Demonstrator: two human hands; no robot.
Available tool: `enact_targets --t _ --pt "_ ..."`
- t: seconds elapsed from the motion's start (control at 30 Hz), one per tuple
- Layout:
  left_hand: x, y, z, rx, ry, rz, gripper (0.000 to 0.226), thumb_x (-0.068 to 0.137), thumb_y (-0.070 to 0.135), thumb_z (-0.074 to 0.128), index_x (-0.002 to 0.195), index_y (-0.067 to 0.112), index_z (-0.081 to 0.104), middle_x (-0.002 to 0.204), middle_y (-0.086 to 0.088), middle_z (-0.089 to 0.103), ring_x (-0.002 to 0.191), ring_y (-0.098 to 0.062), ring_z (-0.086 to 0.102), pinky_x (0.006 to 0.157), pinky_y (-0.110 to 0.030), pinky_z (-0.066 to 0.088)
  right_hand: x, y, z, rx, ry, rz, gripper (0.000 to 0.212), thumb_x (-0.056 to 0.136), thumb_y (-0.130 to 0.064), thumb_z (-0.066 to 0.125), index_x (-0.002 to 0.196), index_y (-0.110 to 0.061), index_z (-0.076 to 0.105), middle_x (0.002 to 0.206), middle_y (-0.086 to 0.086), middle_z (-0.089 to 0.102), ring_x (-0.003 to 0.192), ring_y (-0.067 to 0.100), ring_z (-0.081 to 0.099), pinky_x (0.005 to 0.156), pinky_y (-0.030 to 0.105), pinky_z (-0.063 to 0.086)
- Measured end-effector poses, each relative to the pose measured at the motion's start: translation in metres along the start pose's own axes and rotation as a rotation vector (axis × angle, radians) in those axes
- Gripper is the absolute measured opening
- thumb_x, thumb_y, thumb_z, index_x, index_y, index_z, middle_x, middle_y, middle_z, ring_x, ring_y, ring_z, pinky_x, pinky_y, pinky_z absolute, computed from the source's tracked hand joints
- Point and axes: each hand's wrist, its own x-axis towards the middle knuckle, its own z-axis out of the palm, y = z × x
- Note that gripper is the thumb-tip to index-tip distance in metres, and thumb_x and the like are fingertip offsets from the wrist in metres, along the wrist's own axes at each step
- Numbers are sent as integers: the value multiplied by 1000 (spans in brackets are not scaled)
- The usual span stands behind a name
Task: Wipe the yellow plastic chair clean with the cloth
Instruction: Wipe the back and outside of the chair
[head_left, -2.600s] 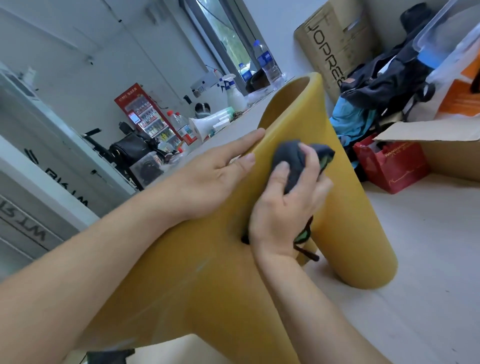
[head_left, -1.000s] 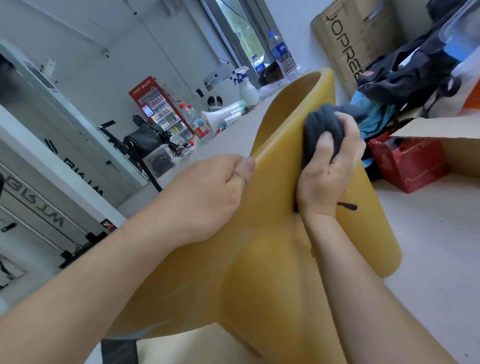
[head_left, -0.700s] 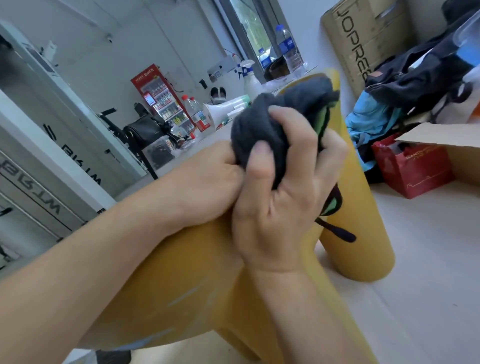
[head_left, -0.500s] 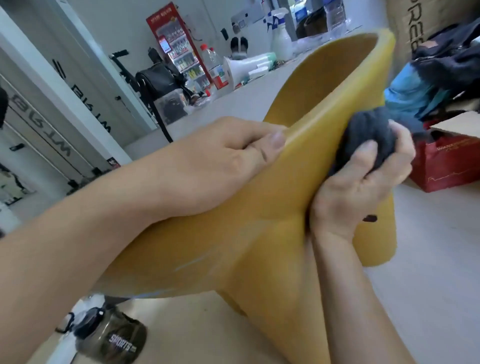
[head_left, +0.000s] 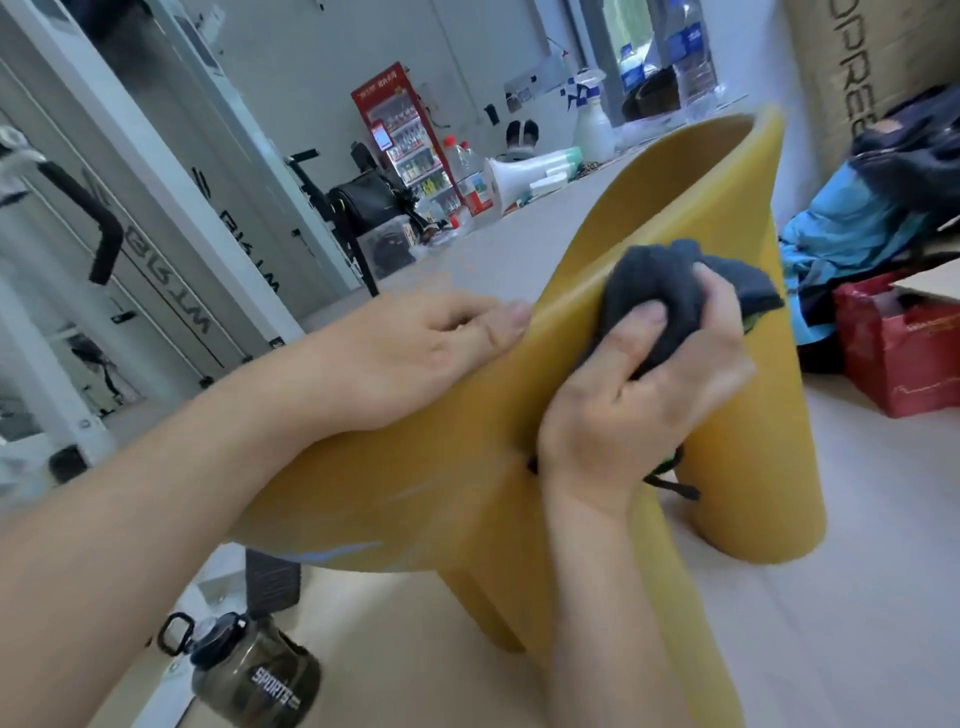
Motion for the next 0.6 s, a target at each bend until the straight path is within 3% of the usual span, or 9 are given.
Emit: enact_targets --t 0.03,0.07,0.13,0.23,0.33,0.47,0.53,0.6 --pt "-15 -8 -5 52 -6 -37 80 86 72 29 94 2 66 85 -19 68 71 -27 65 73 -46 53 4 4 -2 -18 -12 137 33 96 -20 47 128 -13 53 112 17 51 87 -1 43 83 3 32" --pt "-29 -15 -5 70 -30 -69 91 79 82 26 92 1 65 84 -21 67 71 -31 64 73 -49 53 6 4 -5 -1 -17 282 36 98 -25 45 132 -16 51 111 11 47 83 -5 42 76 6 34" --pt "-50 -29 1 218 39 -72 94 74 86 20 81 2 61 77 -22 63 67 -33 60 68 -50 50 -8 -2 -8 -80 -9 398 39 97 -33 42 134 -22 49 107 2 40 86 8 45 73 22 34" --pt "-56 -38 8 367 250 -12 70 86 73 19 60 13 44 50 -3 42 48 -18 43 51 -40 34 -54 -44 -6 -70 -8 167 37 94 -29 47 127 -14 56 102 9 44 86 16 40 78 24 33" --pt "-68 -42 8 389 288 -5 69 87 72 17 58 16 45 48 -2 45 49 -15 45 50 -37 34 -83 -65 -8 -9 -39 13 32 92 -23 51 122 -13 58 104 22 48 90 22 47 85 25 38" --pt "-88 -46 7 383 319 -19 68 84 75 13 55 19 38 45 -1 42 47 -14 46 47 -36 35 -87 -62 -17 57 -54 -68 29 91 -22 52 120 -17 52 104 24 47 92 27 53 86 22 42" --pt "-90 -39 10 398 328 -11 68 85 74 11 55 19 38 45 0 42 47 -16 46 48 -37 38 -80 -62 -19 84 -22 -80 30 90 -18 54 119 -10 57 104 25 48 94 23 53 87 13 38" --pt "-90 -30 13 421 330 -17 66 84 72 11 57 18 40 46 -1 43 49 -18 47 51 -38 40 -67 -62 -21 97 -30 -74 31 90 -14 54 118 -2 59 105 25 50 95 3 49 87 4 32"
